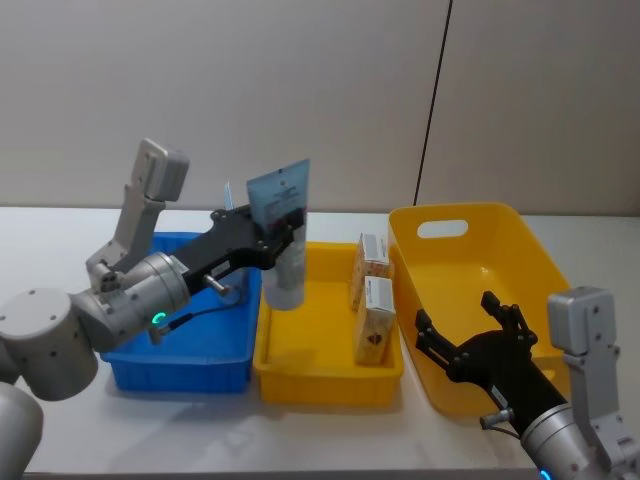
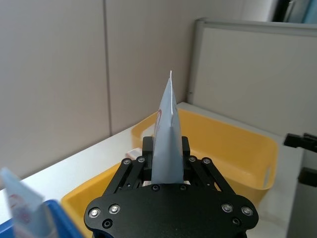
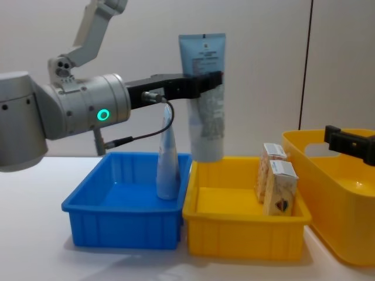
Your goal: Bimanual collaborative sorting of washing and personal care products
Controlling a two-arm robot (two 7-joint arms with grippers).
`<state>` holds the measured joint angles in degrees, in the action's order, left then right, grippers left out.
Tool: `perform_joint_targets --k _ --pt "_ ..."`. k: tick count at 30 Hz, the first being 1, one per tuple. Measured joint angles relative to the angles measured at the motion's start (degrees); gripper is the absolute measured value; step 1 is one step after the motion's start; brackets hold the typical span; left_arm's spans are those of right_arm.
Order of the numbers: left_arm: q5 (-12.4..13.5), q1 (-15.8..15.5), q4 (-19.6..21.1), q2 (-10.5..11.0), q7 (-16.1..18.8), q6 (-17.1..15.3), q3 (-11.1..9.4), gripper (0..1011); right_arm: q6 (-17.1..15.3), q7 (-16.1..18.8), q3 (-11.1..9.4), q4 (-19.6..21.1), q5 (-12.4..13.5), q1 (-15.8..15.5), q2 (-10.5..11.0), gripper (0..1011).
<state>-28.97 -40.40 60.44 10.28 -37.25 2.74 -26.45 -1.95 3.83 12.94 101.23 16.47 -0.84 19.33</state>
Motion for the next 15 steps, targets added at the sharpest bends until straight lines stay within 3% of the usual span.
perform_joint_targets --k 7,15 --pt "-1.46 -1.54 -2.26 -1.48 -4.46 1.08 -1.35 265 0.00 0.00 0.00 0.00 0.00 0.00 0.00 1003" --pt "-2.21 -2.30 -3.26 -2.19 -7.04 1.60 -2.46 265 -0.02 0.06 -0.01 0.00 0.00 -0.02 -0.01 1003"
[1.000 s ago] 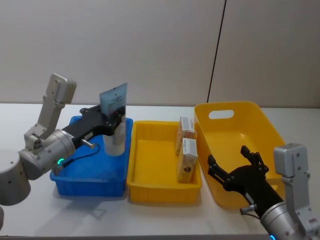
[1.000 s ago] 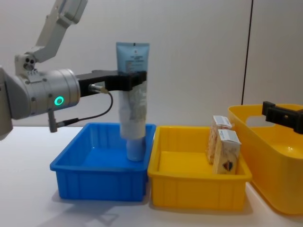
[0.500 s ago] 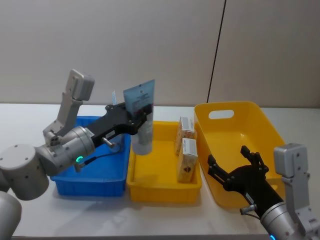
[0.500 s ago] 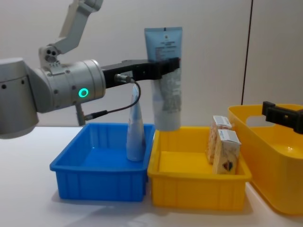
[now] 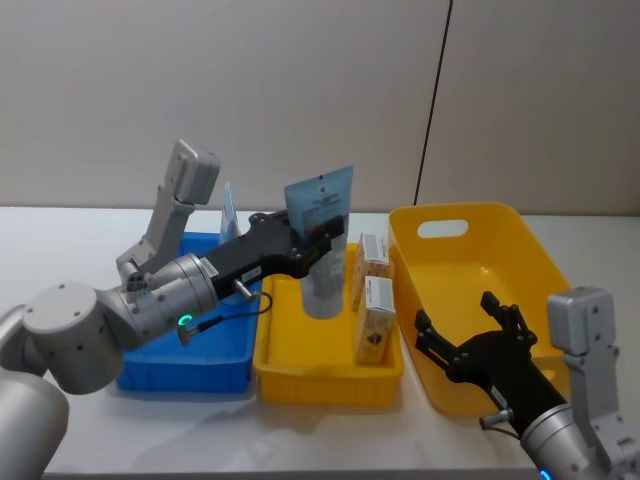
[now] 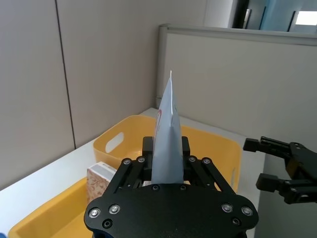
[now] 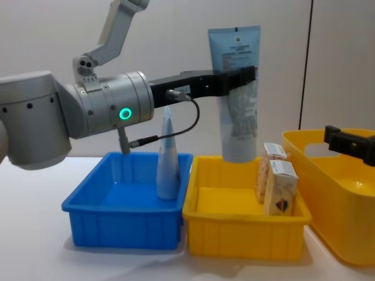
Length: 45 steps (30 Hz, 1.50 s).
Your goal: Bimanual collaborative sorting of washing and personal care products
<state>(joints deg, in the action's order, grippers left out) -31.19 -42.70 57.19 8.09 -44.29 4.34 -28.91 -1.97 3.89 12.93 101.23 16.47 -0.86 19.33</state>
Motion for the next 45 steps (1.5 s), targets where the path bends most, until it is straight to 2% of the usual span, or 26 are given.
perform_joint_targets --k 4,15,25,34,45 --pt "-0.25 -0.23 -0.27 -0.21 -0.79 0.16 -0.35 265 -0.26 0.60 -0.02 0.32 0.18 -0.02 0.14 1003" --pt "-0.62 -0.60 -0.77 -0.57 -2.16 0.43 -0.95 265 -2.98 4.75 0.20 3.31 2.92 -0.11 1.00 1003" --pt "-0.75 -0.75 -0.95 -0.70 -2.66 0.54 -1.16 265 -5.63 5.53 1.41 4.29 3.40 1.04 0.01 1003" --pt "-0.80 -0.79 -1.00 -0.73 -2.85 0.58 -1.22 265 -6.99 3.55 3.10 2.88 0.82 3.38 -2.00 1003" --pt "-0.85 -0.85 -1.07 -0.79 -2.96 0.59 -1.30 265 -7.21 1.97 6.42 -1.30 -3.73 7.62 -4.52 1003"
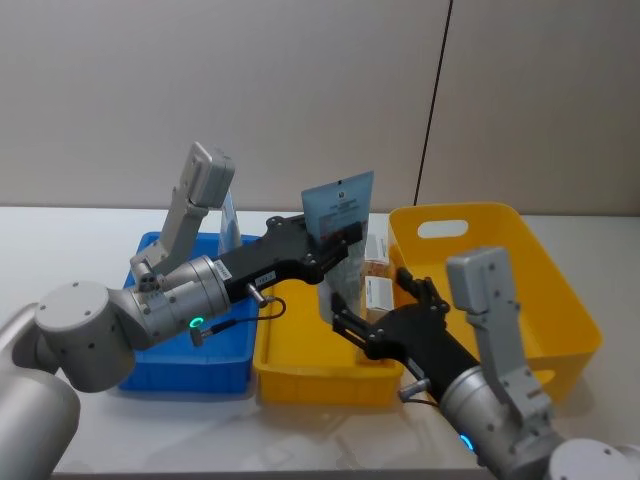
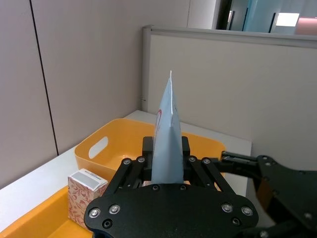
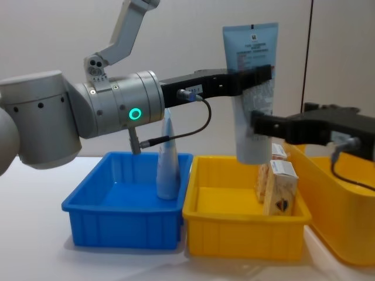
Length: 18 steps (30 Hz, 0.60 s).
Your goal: Bimanual collaborative sorting of washing and personal care products
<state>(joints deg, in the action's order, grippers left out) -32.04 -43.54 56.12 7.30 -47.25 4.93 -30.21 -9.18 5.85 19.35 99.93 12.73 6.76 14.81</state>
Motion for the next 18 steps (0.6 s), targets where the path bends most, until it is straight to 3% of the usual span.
perform_joint_targets --k 18 --pt "0.00 0.00 0.00 0.00 -0.07 0.00 0.00 265 0.81 -2.41 4.08 -10.08 -6.45 7.56 -4.90 1003"
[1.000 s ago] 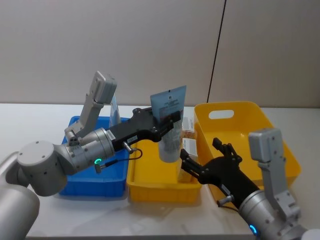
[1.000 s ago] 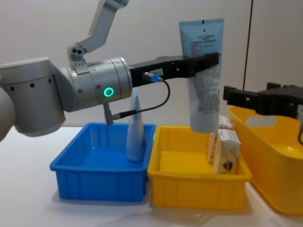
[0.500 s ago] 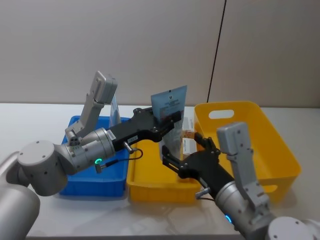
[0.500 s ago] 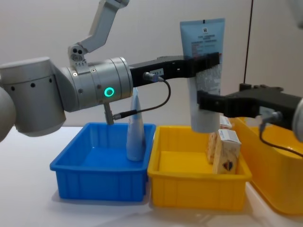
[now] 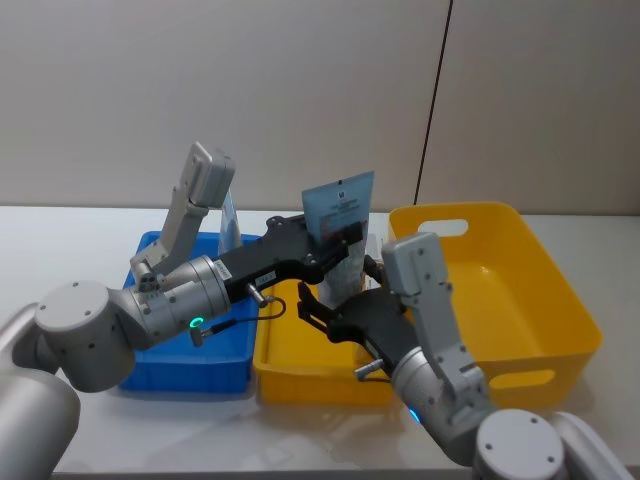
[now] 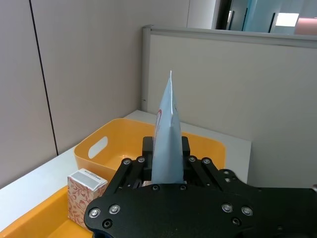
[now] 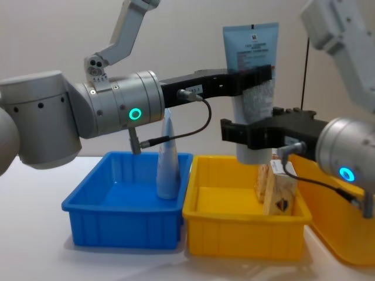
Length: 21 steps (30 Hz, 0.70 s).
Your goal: Bimanual collaborative sorting of washing and personal care products
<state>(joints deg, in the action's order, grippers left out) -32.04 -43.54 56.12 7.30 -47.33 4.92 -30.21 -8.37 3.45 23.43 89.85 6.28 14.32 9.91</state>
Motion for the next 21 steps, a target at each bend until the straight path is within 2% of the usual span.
perform_joint_targets --k 13,16,21 --pt "0.00 0.00 0.00 0.00 0.01 0.00 0.00 265 1.40 -2.86 1.41 -6.56 -3.57 3.84 -3.42 1003" --pt "0.01 0.00 0.00 0.01 0.02 0.00 0.01 265 1.65 -3.30 1.63 -7.69 -4.21 4.50 -4.02 967" --pt "0.01 0.00 0.00 0.01 0.03 0.00 0.01 265 1.92 -3.74 1.89 -8.90 -4.79 5.12 -4.60 849"
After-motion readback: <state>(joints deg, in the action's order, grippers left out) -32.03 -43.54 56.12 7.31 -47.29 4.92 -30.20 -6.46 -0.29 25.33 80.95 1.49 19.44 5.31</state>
